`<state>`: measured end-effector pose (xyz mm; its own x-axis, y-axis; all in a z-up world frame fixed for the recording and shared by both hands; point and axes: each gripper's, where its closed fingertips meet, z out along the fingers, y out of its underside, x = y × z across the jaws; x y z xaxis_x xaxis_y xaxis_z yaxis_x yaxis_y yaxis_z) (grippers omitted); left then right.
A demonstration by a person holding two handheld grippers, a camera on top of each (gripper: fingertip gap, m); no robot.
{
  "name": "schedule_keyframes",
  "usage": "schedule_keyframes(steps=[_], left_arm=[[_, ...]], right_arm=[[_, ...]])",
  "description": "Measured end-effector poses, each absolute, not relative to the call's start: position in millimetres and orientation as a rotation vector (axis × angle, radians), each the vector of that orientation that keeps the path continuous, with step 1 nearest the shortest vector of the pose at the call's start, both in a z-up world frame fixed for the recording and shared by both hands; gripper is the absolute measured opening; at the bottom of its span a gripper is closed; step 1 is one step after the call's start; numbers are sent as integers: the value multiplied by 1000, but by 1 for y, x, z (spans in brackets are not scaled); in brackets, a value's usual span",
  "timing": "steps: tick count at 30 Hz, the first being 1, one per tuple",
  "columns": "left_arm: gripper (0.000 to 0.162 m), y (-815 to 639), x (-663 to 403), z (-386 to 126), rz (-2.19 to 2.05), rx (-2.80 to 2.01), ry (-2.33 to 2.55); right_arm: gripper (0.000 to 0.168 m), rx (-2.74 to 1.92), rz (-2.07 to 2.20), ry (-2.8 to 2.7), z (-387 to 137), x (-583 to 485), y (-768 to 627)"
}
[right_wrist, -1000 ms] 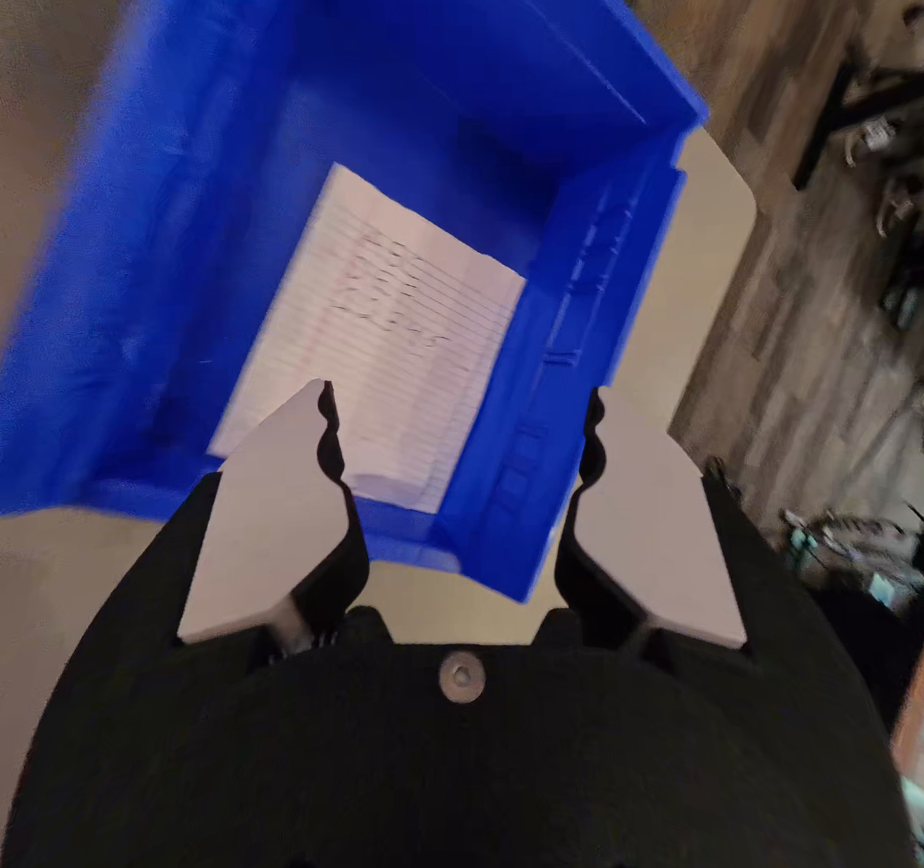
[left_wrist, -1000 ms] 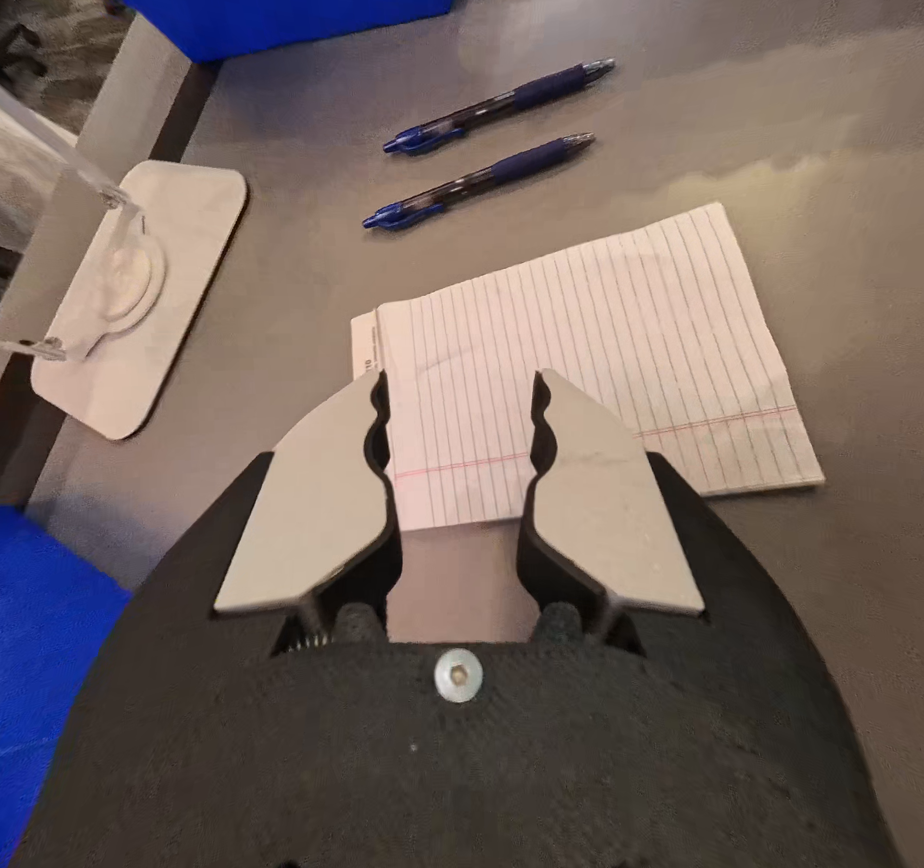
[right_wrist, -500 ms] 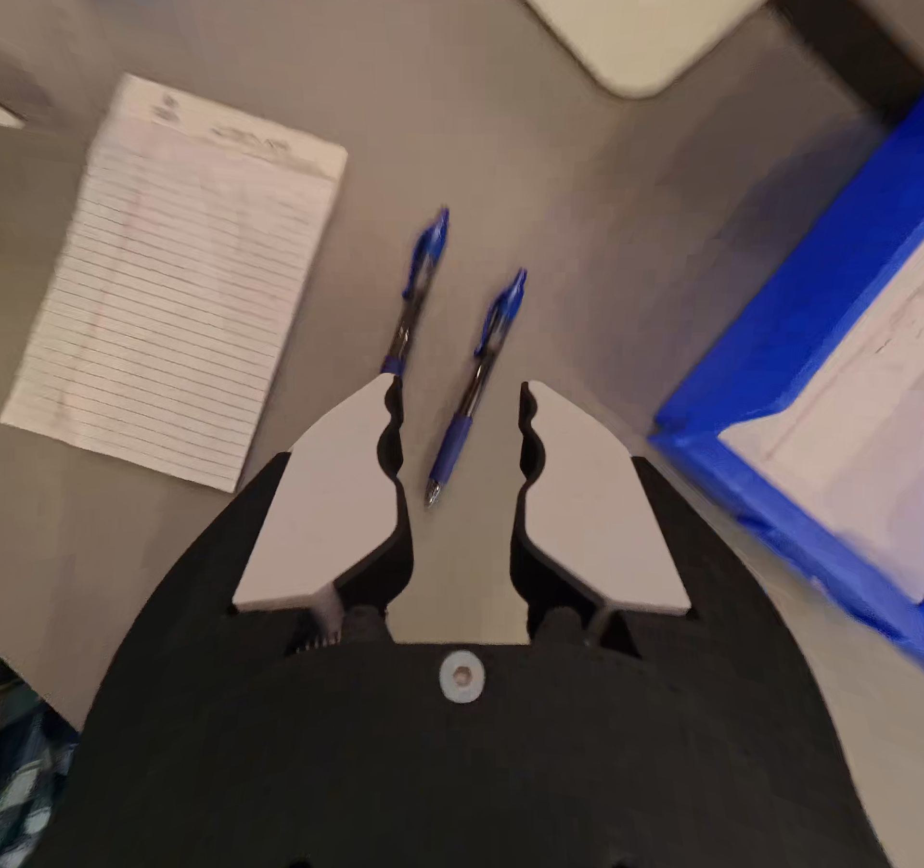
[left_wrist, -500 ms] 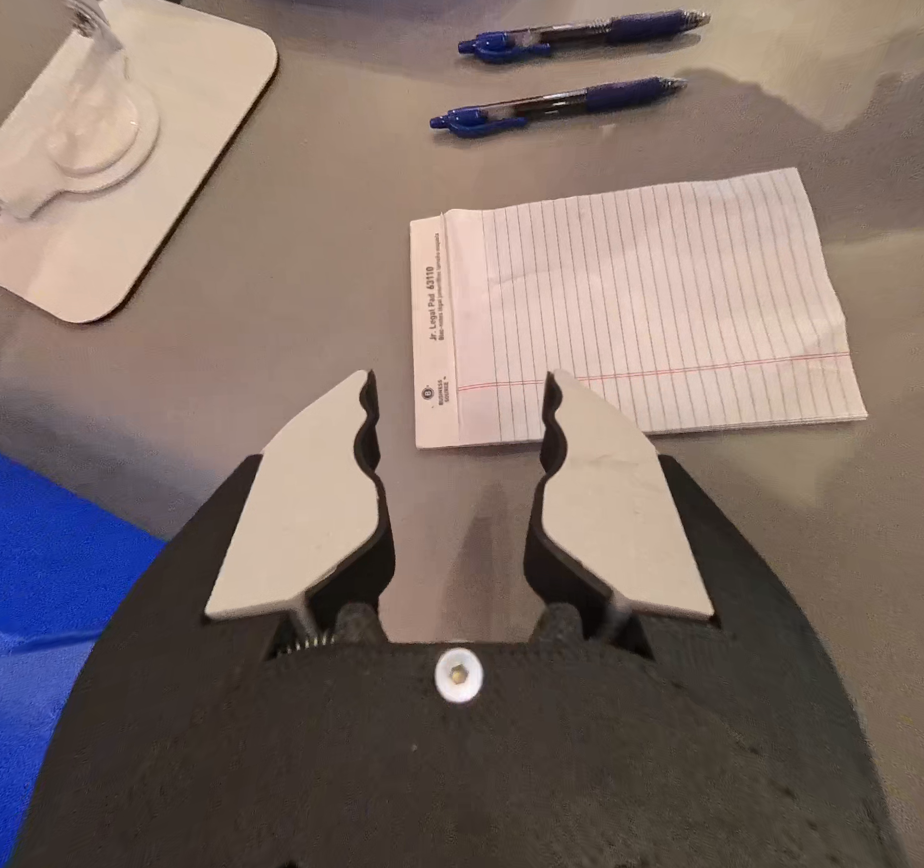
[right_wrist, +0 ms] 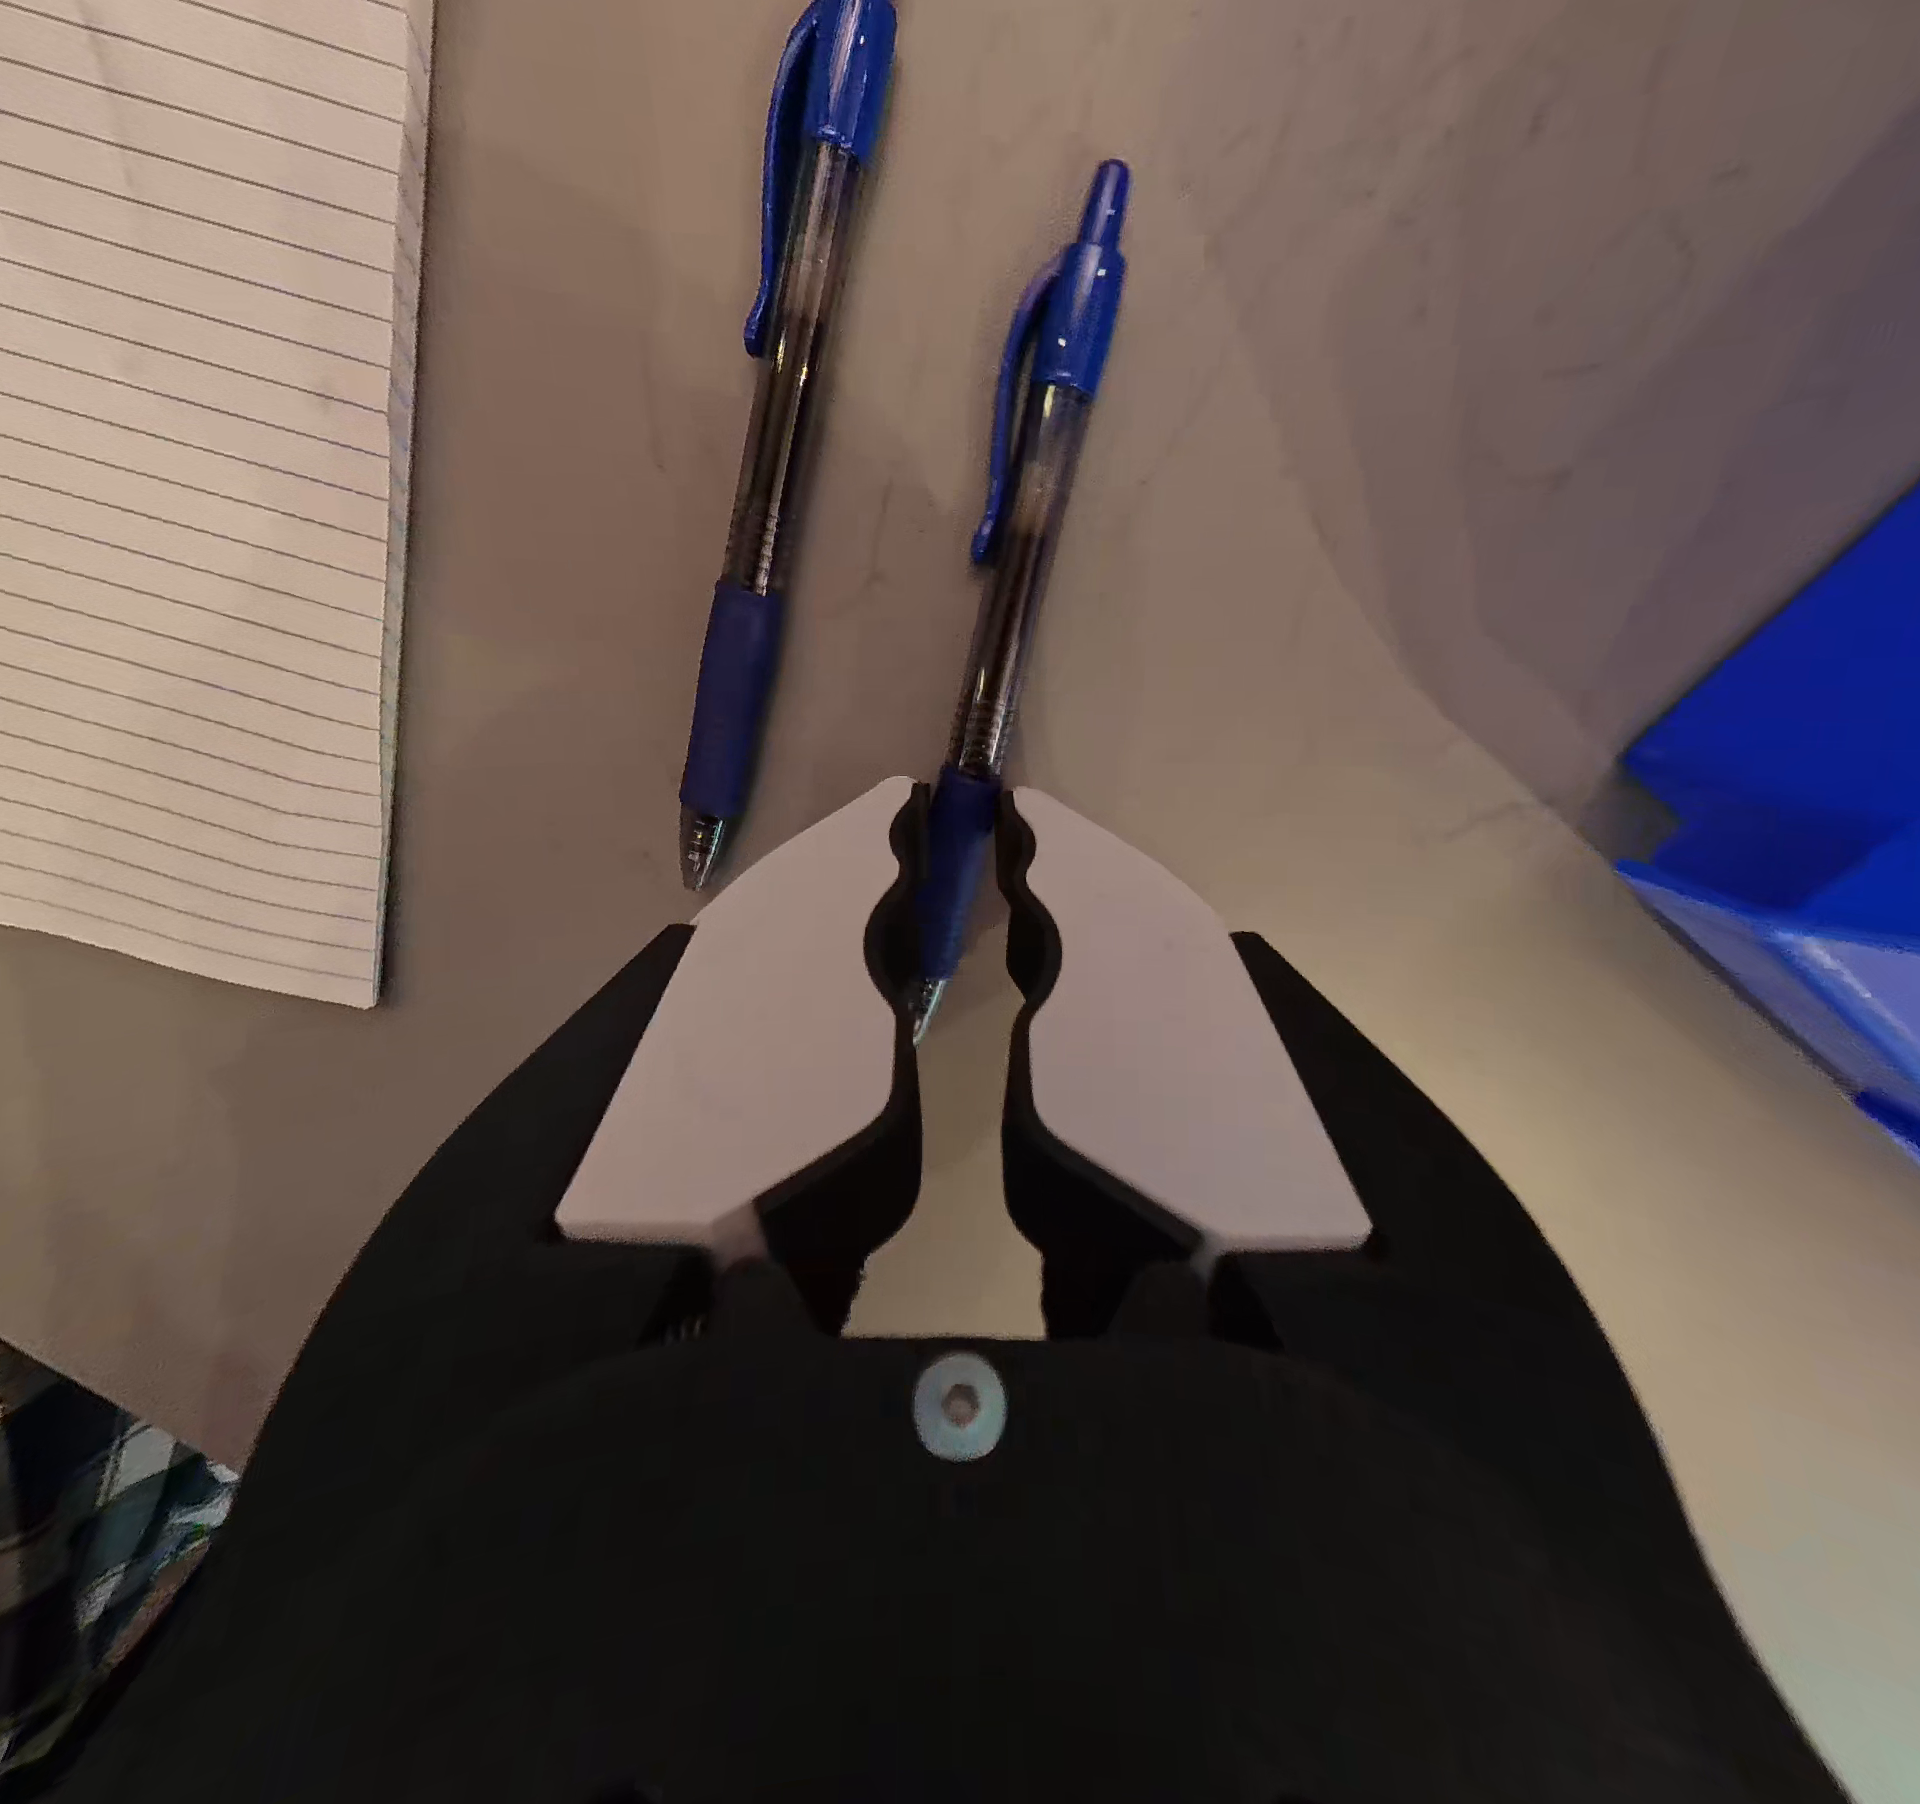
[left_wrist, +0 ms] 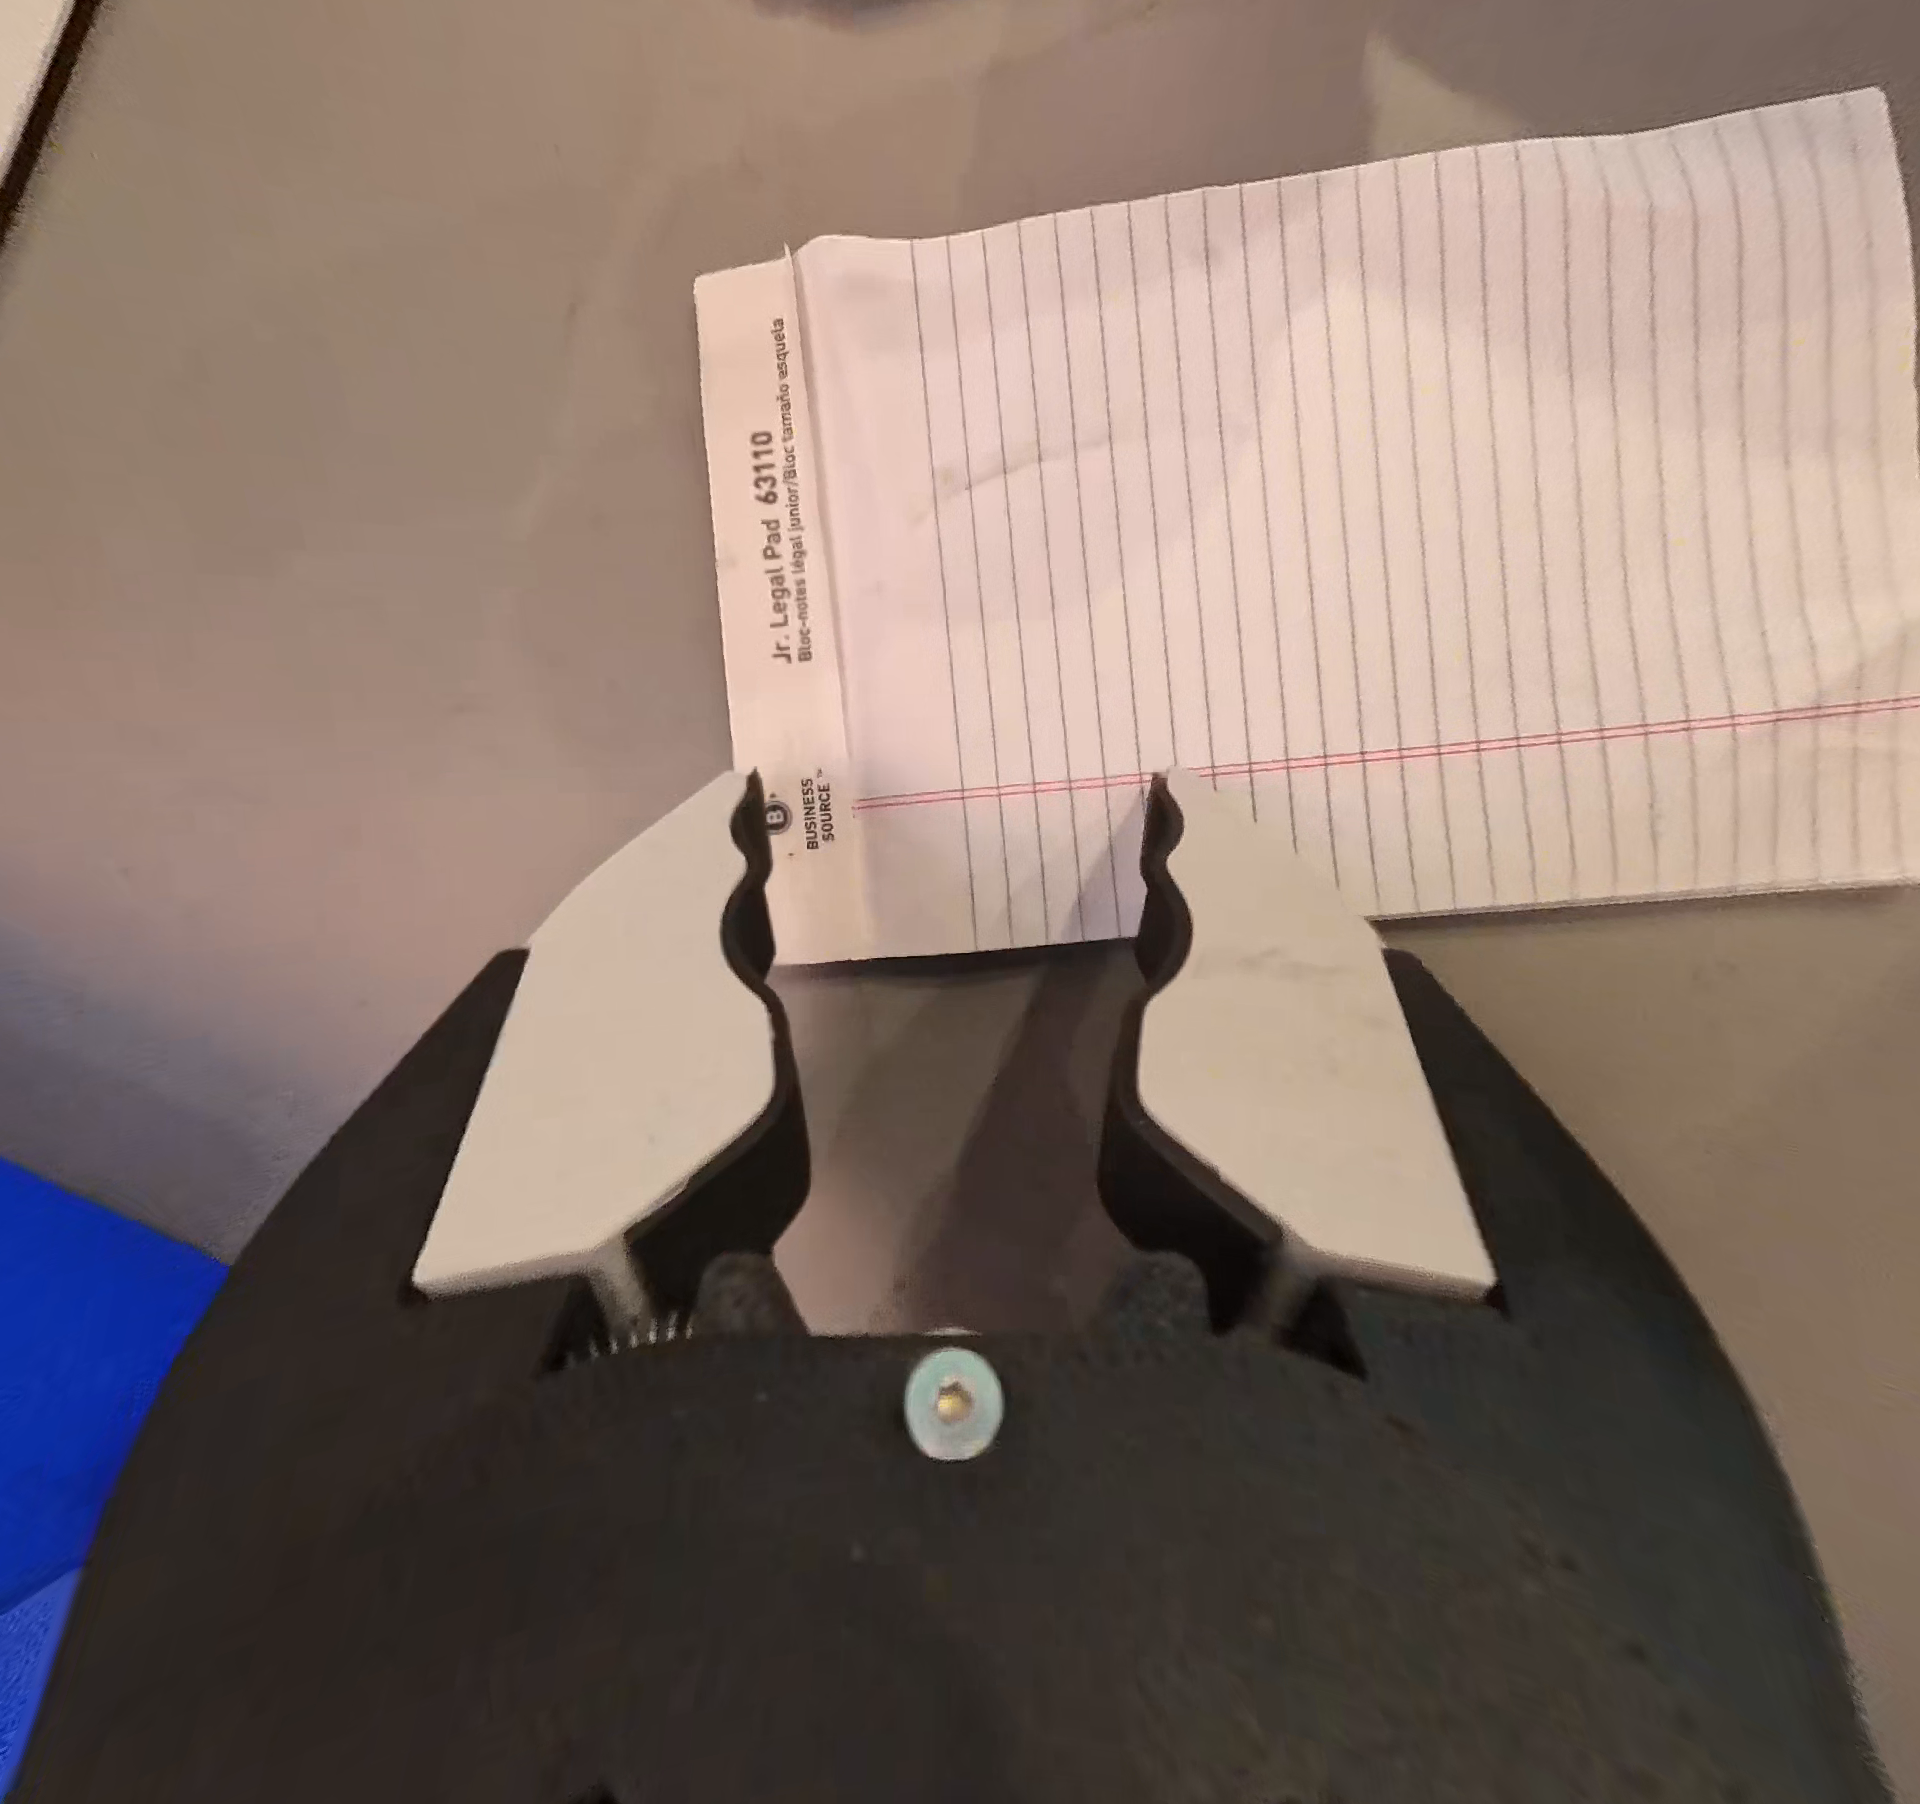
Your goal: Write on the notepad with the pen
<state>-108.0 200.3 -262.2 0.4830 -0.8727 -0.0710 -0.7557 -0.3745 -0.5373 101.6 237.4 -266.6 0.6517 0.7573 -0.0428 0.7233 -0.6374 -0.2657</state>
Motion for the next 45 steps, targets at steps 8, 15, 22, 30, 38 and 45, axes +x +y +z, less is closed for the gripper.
schedule_keyframes(steps=[8, 15, 22, 30, 38, 45], left_arm=[[85, 176, -92, -263, -317, -2273, 1188], [90, 184, -76, -179, -443, -1875, 1010], [66, 195, -62, -52, -678, -1310, 953], [72, 206, -54, -74, -628, -1374, 1071], [71, 200, -52, -82, -409, -1278, 1156], [73, 200, -52, -86, -331, -1265, 1207]], right_arm=[[11, -2512, 285, -1178, -256, 100, 244], [11, -2128, 772, -1145, -185, 43, 223], [12, -1826, 1358, -1085, -135, -23, 181], [12, -1703, 1441, -1121, -123, -41, 164], [11, -1732, 1501, -1105, -125, -44, 161], [11, -1745, 1491, -1126, -129, -47, 158]])
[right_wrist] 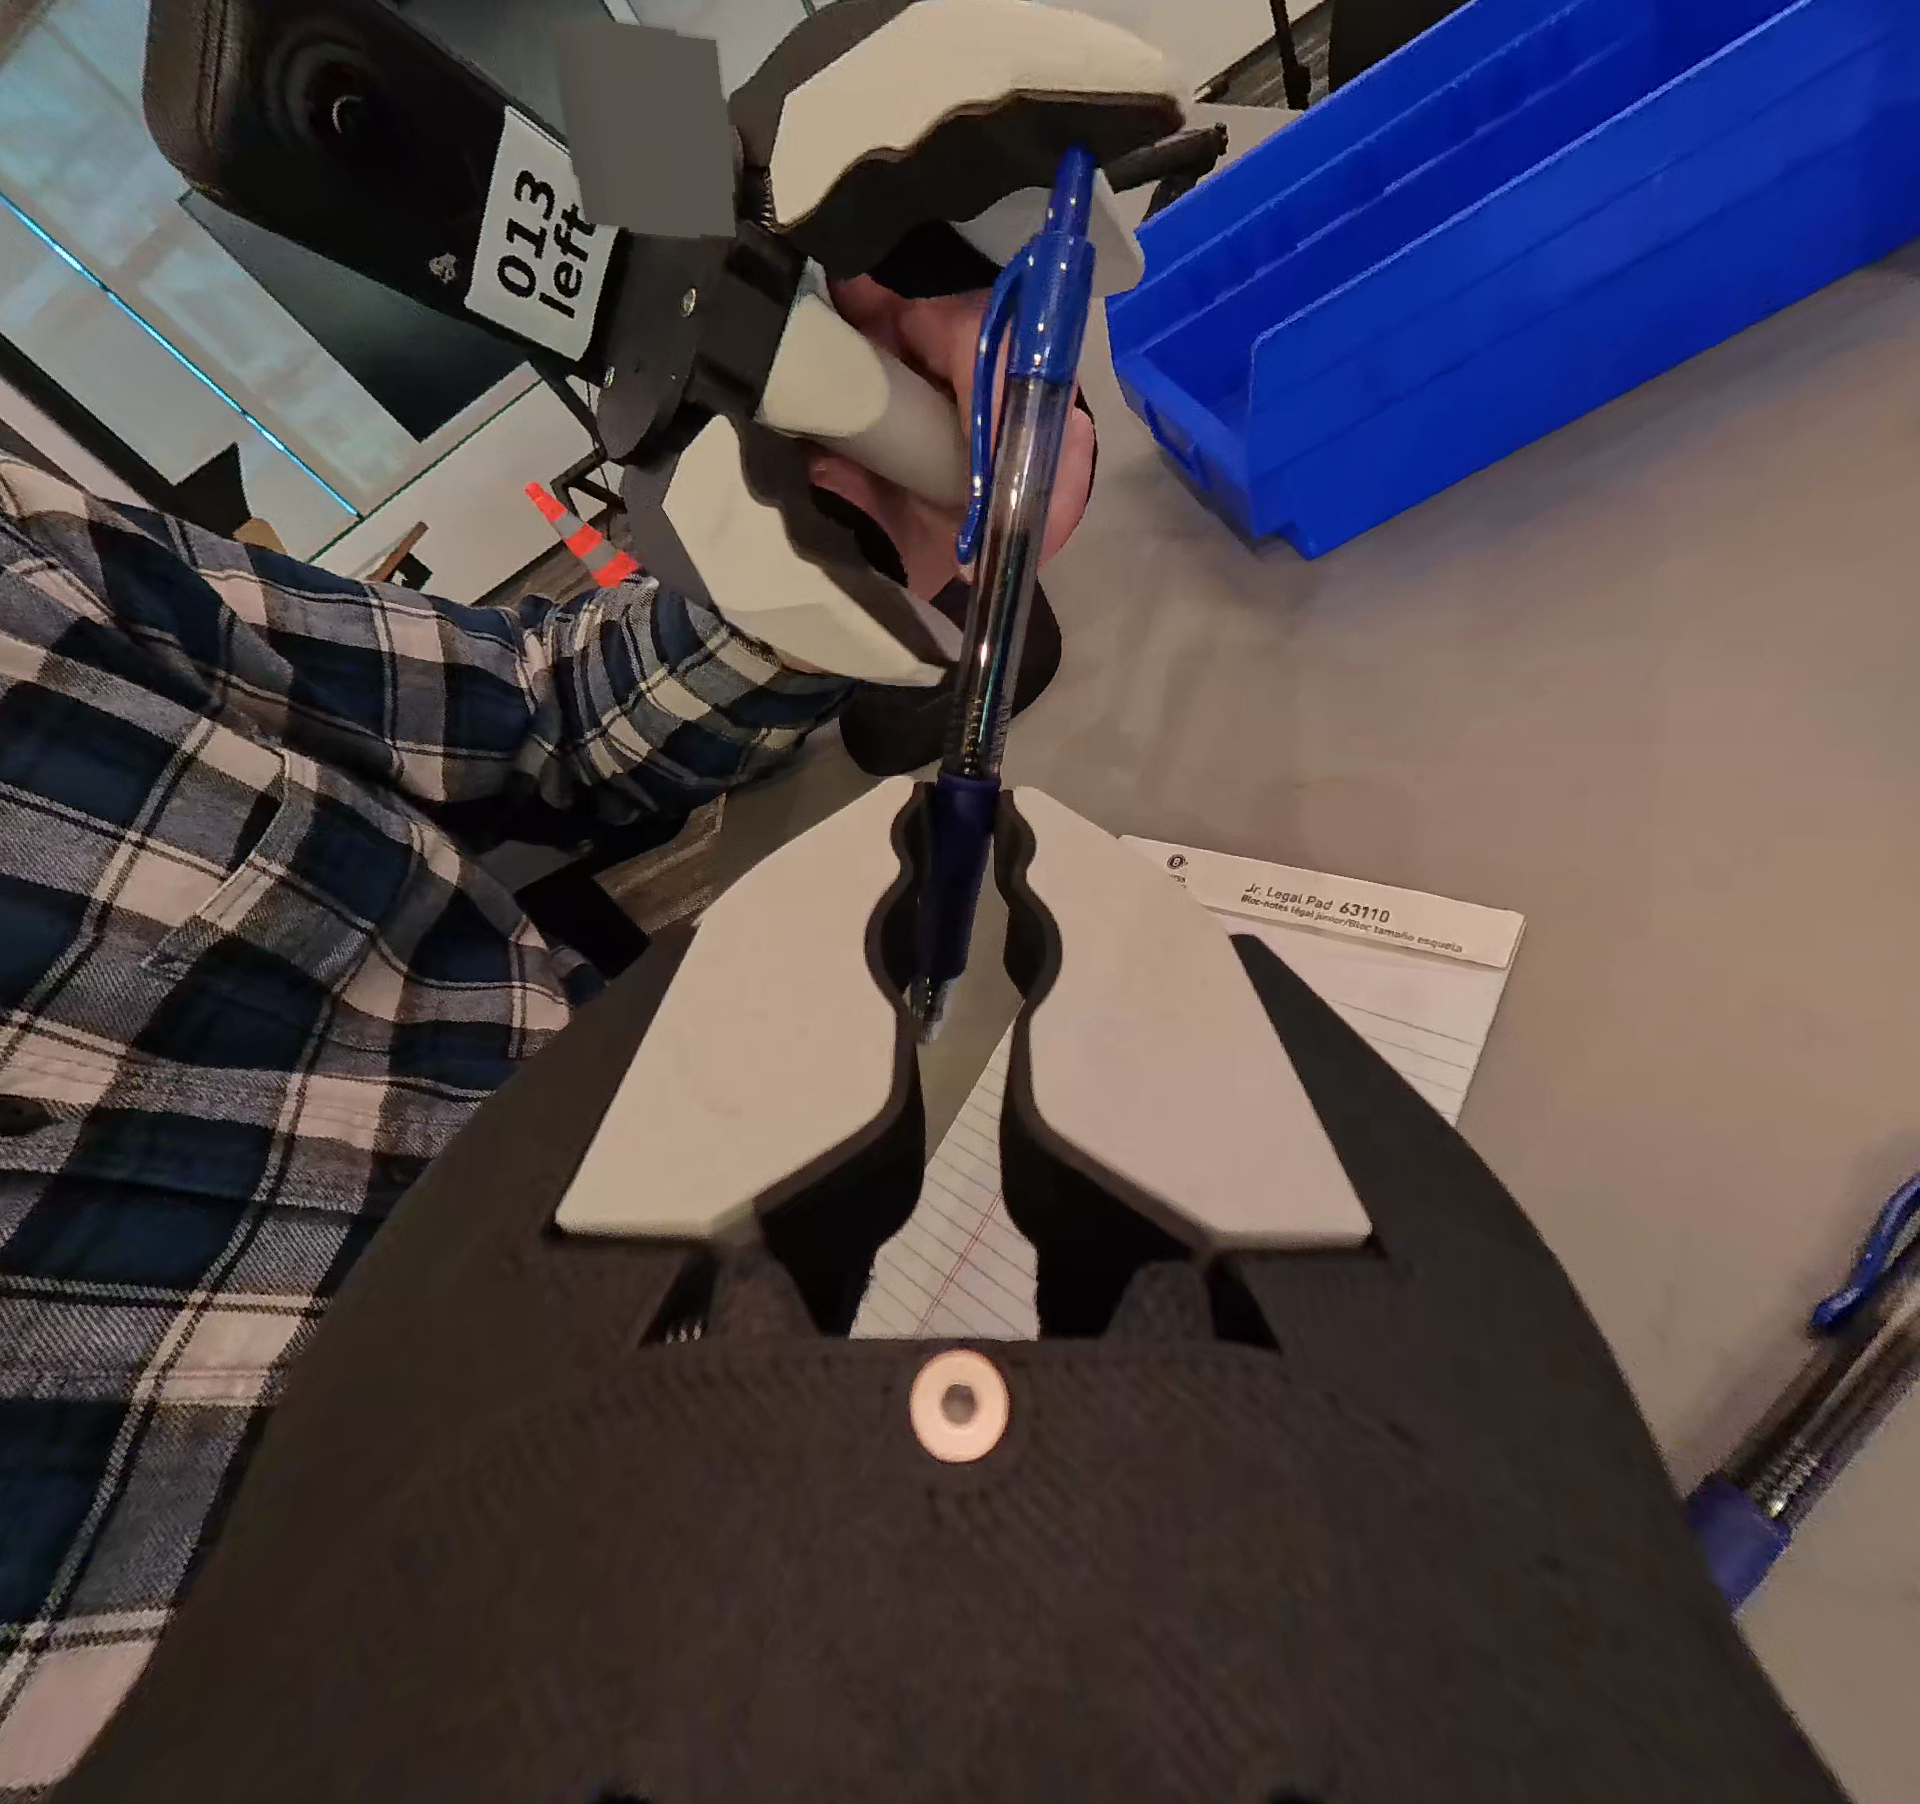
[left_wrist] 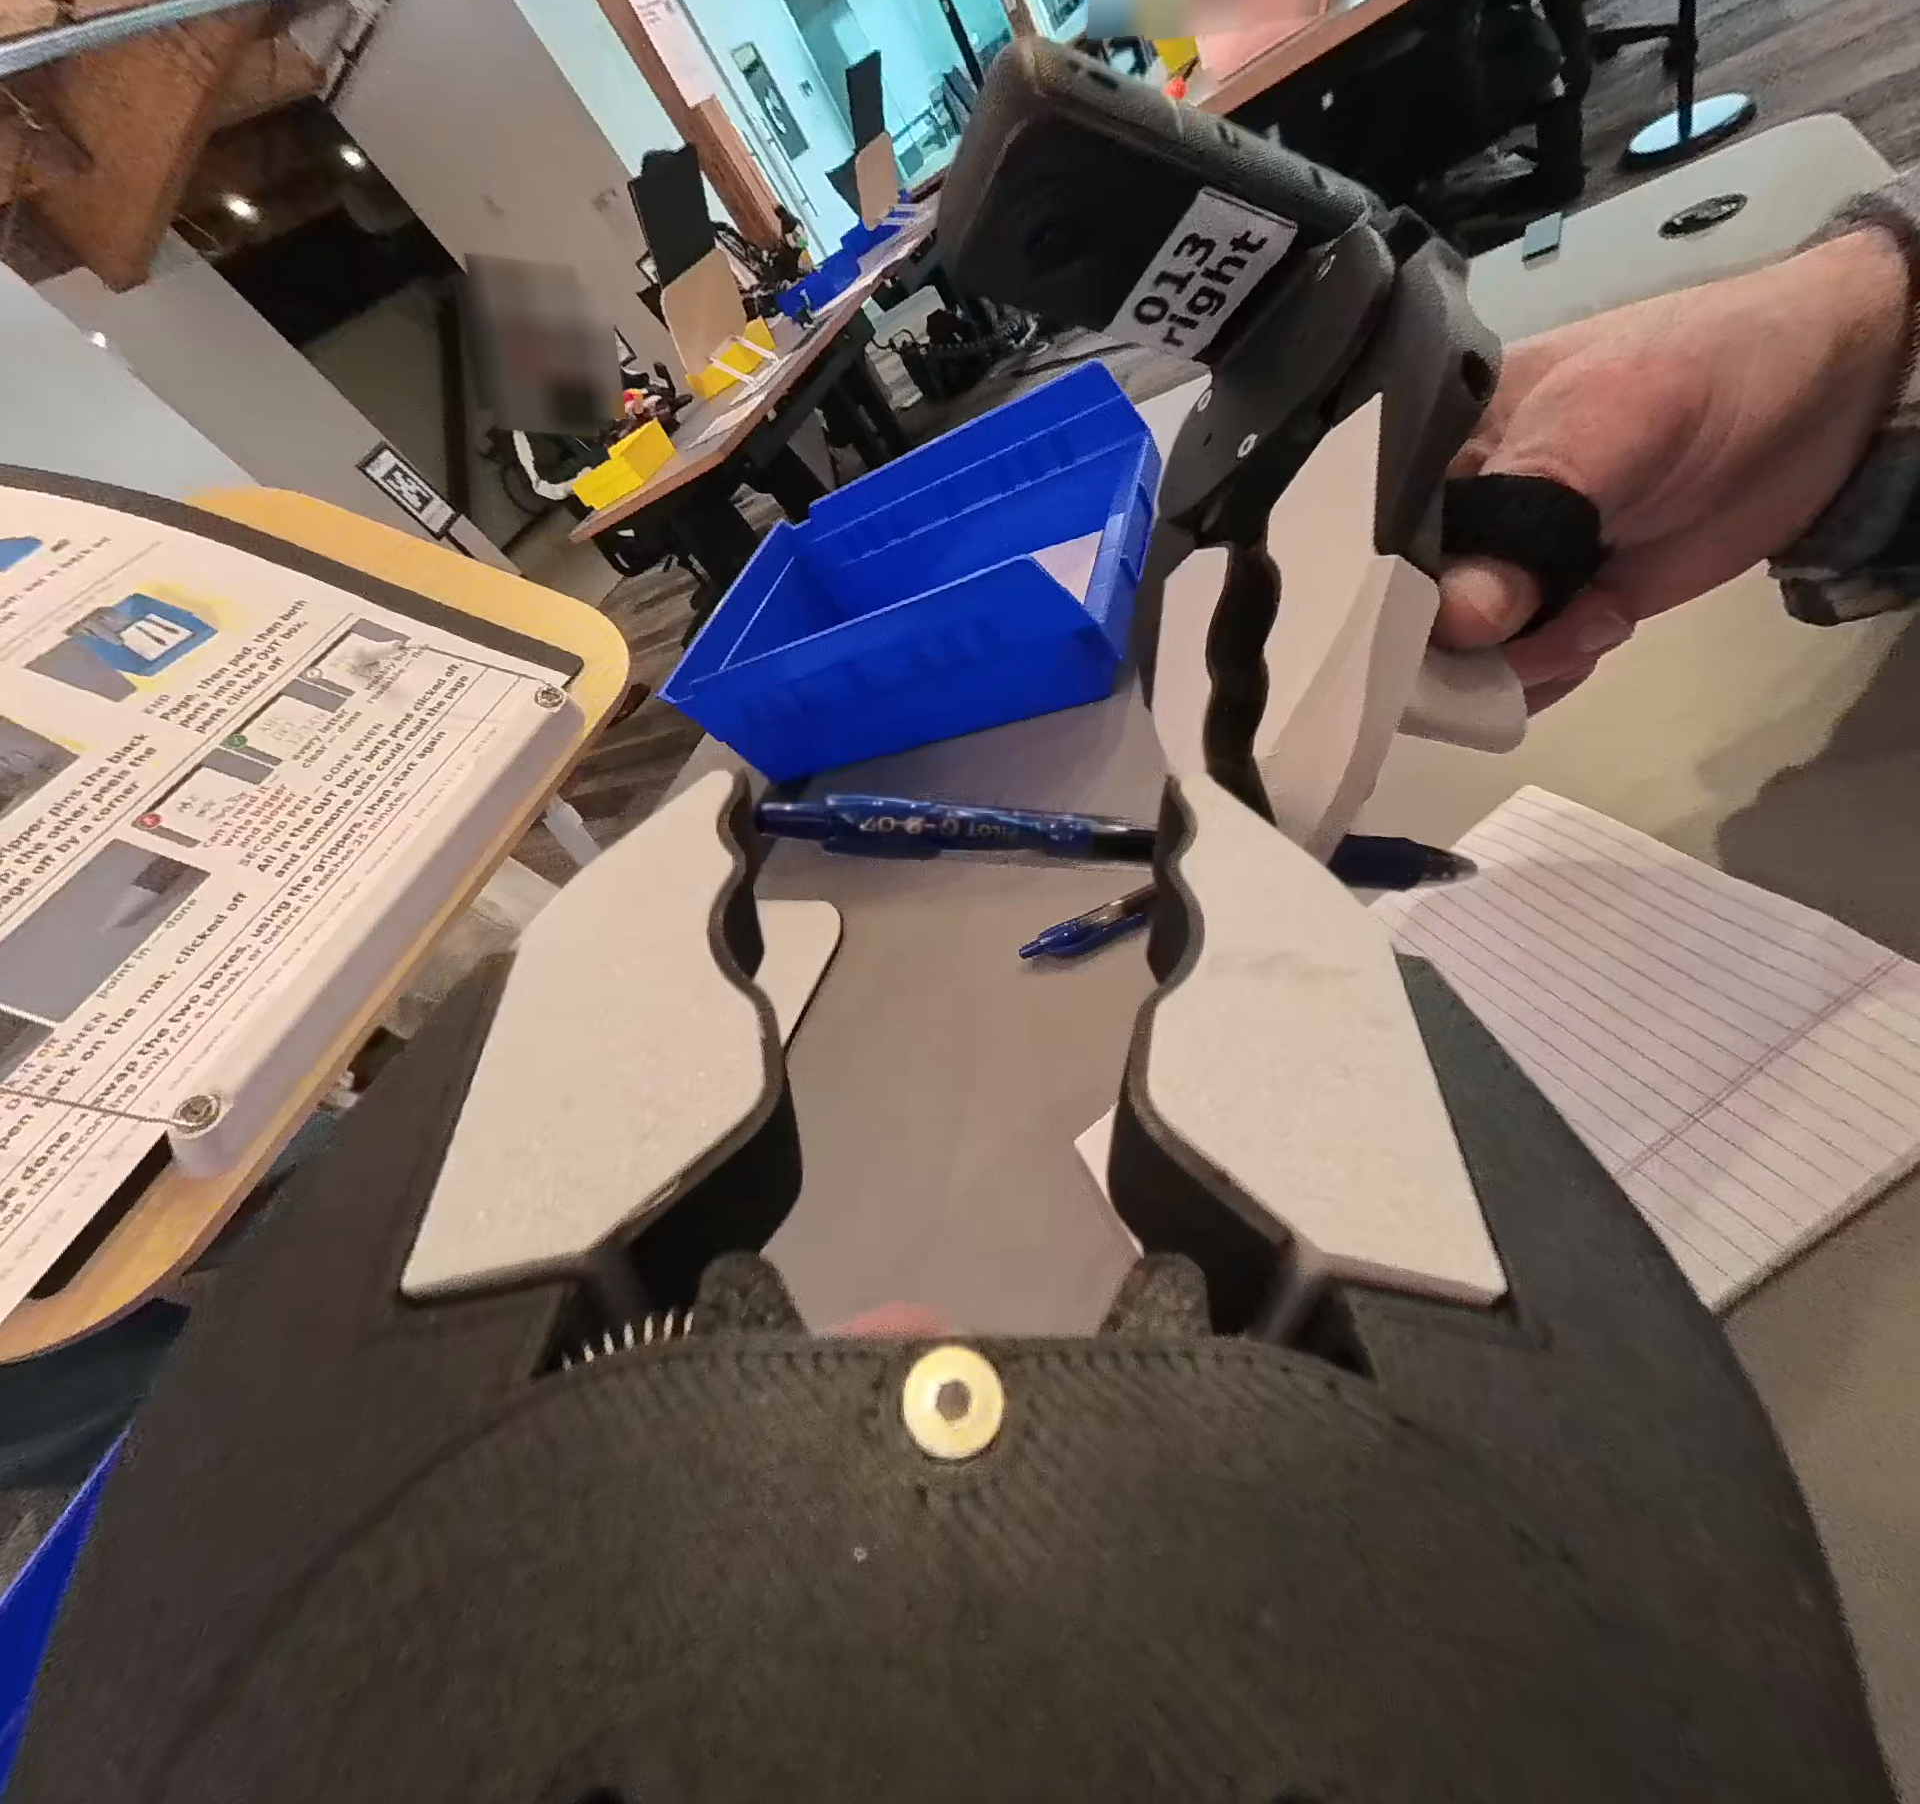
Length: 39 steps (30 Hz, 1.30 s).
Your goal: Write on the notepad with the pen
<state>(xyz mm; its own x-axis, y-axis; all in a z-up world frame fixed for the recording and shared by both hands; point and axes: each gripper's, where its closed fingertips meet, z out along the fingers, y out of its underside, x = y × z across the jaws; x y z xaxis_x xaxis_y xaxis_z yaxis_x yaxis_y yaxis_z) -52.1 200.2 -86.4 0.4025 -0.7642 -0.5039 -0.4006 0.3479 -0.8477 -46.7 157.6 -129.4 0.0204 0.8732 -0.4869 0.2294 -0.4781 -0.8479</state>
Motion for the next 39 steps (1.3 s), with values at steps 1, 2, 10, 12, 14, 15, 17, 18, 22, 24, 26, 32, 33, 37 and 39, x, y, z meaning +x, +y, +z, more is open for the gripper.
schedule_keyframes(steps=[1, 2, 10, 12, 14, 15, 17, 18, 22, 24, 26, 32, 33, 37, 39], left_arm=[[73, 199, -51, -87, -347, -1264, 1215], [73, 198, -52, -87, -353, -1265, 1213], [75, 196, -51, -103, -362, -1340, 1246], [75, 195, -49, -107, -370, -1357, 1260], [76, 200, -50, -115, -313, -1383, 1272], [71, 201, -52, -111, -326, -1376, 1237], [56, 201, -60, -94, -419, -1361, 1152], [58, 202, -66, -86, -468, -1352, 1098], [66, 204, -73, -74, -739, -1366, 930], [65, 204, -70, -69, -840, -1359, 867], [60, 206, -64, -68, -882, -1368, 835], [26, 207, -52, -70, -873, -1398, 873], [17, 204, -50, -69, -877, -1379, 900], [28, 200, -56, -70, -900, -1413, 934], [45, 193, -63, -67, -983, -1416, 917]], right_arm=[[11, -1753, 1490, -1124, -131, -47, 158], [12, -1748, 1493, -1119, -131, -47, 158], [11, -1788, 1470, -1096, -139, -50, 162], [11, -1799, 1471, -1107, -143, -52, 160], [12, -1790, 1482, -1115, -143, -55, 156], [12, -1775, 1503, -1106, -140, -57, 155], [11, -1760, 1493, -1079, -135, -57, 159], [12, -1742, 1496, -1070, -131, -54, 161], [12, -1713, 1446, -1117, -128, -52, 162], [12, -1721, 1416, -1172, -132, -57, 157], [12, -1726, 1399, -1219, -136, -63, 152], [12, -1754, 1351, -1260, -144, -73, 150], [12, -1749, 1351, -1260, -143, -73, 150], [12, -1712, 1326, -1209, -133, -70, 156], [12, -1702, 1306, -1184, -131, -67, 160]])
